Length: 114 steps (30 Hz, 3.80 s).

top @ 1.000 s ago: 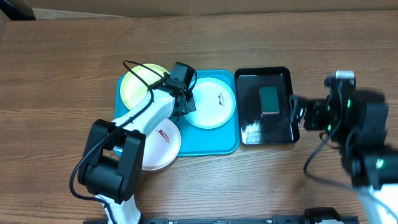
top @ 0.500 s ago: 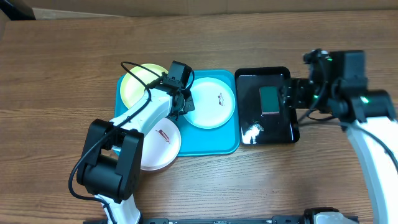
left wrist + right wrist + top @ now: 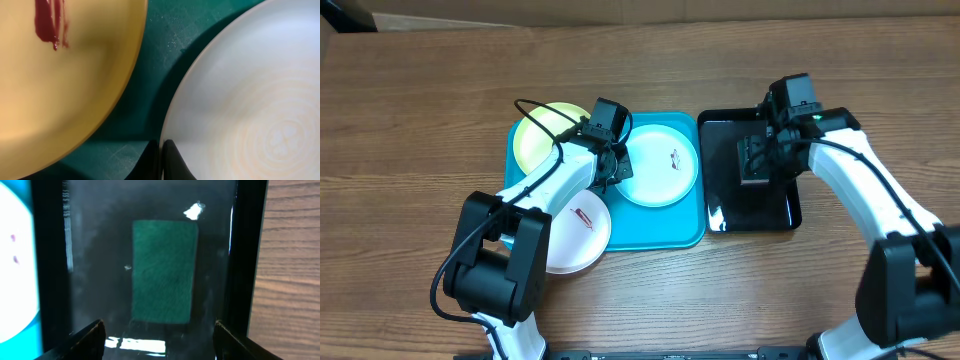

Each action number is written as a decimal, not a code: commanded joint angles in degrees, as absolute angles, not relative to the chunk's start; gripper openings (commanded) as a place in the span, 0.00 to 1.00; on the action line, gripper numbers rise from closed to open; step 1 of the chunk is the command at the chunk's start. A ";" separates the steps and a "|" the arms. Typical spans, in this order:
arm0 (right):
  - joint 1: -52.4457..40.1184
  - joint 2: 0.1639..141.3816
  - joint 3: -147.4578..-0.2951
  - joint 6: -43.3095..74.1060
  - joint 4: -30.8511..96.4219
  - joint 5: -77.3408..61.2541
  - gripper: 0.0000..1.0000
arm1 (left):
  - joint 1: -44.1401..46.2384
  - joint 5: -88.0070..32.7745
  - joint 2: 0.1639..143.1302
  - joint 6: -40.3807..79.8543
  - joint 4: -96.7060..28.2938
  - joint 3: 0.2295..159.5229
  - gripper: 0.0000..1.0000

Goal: Clean dirty plates on tray and stack at the side
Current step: 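Reach the right gripper into the black tray toward the green sponge, then grasp the green sponge with the right gripper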

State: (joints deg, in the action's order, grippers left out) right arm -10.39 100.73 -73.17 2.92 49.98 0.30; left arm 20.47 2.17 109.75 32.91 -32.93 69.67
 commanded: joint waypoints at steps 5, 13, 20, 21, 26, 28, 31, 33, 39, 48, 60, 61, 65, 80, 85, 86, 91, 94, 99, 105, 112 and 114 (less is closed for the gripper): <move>-10.55 105.60 -74.22 2.39 45.17 1.89 0.74 | 20.05 2.31 110.48 32.77 -33.32 69.28 0.04; -10.57 106.65 -74.19 1.87 43.22 1.85 0.75 | 20.05 2.35 110.48 32.75 -33.36 69.28 0.04; -10.57 106.74 -70.91 1.87 39.35 1.83 0.74 | 20.05 2.33 110.48 32.77 -33.39 69.28 0.04; -10.57 106.76 -70.48 1.85 38.81 1.52 0.74 | 20.05 2.33 110.48 32.75 -33.39 69.28 0.04; -10.55 106.76 -68.73 1.85 36.97 -0.08 0.75 | 20.05 2.33 110.48 32.77 -33.39 69.28 0.04; -10.55 106.76 -67.88 1.85 35.88 -0.08 0.75 | 20.05 2.33 110.48 32.77 -33.39 69.28 0.04; -10.57 106.76 -66.92 1.87 34.46 -0.10 0.75 | 20.05 2.35 110.48 32.75 -33.39 69.28 0.04; -10.57 106.76 -66.48 1.87 33.93 -0.10 0.75 | 20.05 2.33 110.48 32.75 -33.41 69.28 0.04; -10.57 106.76 -65.17 1.89 32.51 -0.10 0.70 | 20.05 2.35 110.48 32.75 -33.41 69.28 0.05; -10.57 106.76 -64.01 1.89 31.92 -0.08 0.65 | 20.05 2.55 110.48 32.77 -33.54 69.28 0.05; -10.55 106.76 -64.01 1.87 32.18 -0.08 0.04 | 20.05 2.57 110.48 32.75 -33.61 69.28 0.05; -10.55 106.76 -64.01 1.87 32.18 -0.08 0.04 | 20.05 2.57 110.48 32.75 -33.61 69.28 0.05; -10.55 106.76 -64.01 1.87 31.92 -0.08 0.18 | 20.05 2.74 110.48 32.77 -33.61 69.28 0.05; -10.55 106.76 -64.01 1.87 27.44 -0.05 0.67 | 20.05 2.94 110.48 32.77 -33.61 69.28 0.05; -10.55 106.76 -64.01 1.87 27.07 -0.05 0.68 | 20.05 2.96 110.48 32.77 -33.65 69.28 0.04; -10.55 106.76 -64.01 1.87 27.07 -0.05 0.68 | 20.05 2.98 110.48 32.77 -33.65 69.28 0.04; -10.55 106.76 -63.61 1.87 26.55 -0.05 0.71 | 20.05 2.98 110.48 32.77 -33.63 69.28 0.04; -10.55 106.76 -62.85 1.87 24.62 -0.05 0.71 | 20.05 2.98 110.48 32.77 -33.65 69.28 0.04; -10.55 106.76 -61.41 1.87 21.45 -0.05 0.58 | 20.05 3.01 110.48 32.75 -33.67 69.28 0.04; -10.55 106.76 -59.61 1.87 19.33 -0.05 0.16 | 20.05 3.01 110.48 32.77 -33.76 69.28 0.04; -10.55 106.43 -63.31 3.40 24.14 -1.32 0.07 | 20.05 3.01 110.48 32.77 -33.67 69.28 0.04; -10.55 106.04 -65.49 3.40 27.90 -3.73 0.07 | 20.05 3.03 110.48 32.77 -33.71 69.28 0.04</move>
